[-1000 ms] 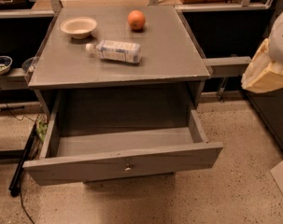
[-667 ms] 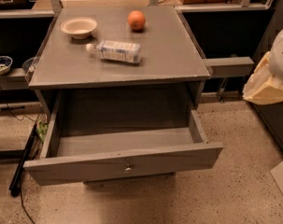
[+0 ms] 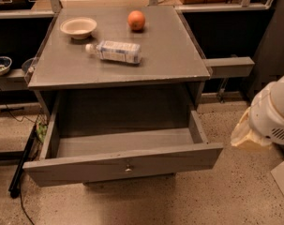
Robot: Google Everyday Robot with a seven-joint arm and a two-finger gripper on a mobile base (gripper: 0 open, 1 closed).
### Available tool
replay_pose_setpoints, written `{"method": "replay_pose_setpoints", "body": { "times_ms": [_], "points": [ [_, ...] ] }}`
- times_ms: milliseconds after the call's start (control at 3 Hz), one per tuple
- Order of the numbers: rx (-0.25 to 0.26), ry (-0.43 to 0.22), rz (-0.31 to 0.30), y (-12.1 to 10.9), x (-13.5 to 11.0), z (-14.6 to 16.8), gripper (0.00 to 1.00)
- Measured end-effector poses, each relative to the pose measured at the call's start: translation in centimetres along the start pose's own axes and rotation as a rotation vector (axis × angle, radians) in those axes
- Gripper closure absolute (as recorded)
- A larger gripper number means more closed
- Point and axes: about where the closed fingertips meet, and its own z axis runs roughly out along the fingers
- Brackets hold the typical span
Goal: Close top drawer
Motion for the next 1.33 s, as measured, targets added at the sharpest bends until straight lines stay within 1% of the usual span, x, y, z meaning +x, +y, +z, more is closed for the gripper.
{"method": "replay_pose_setpoints", "body": {
  "times_ms": [333, 667, 1000, 1333],
  "points": [
    [-0.091, 0.029, -0.005, 2.1, 1.2, 5.0, 1.0],
    [-0.091, 0.029, -0.005, 2.1, 1.2, 5.0, 1.0],
    [-0.092, 0.008, 0.031, 1.2, -0.7, 9.5, 1.0],
    [-0.093, 0.011, 0.023, 1.7, -0.8, 9.2, 1.0]
  ]
}}
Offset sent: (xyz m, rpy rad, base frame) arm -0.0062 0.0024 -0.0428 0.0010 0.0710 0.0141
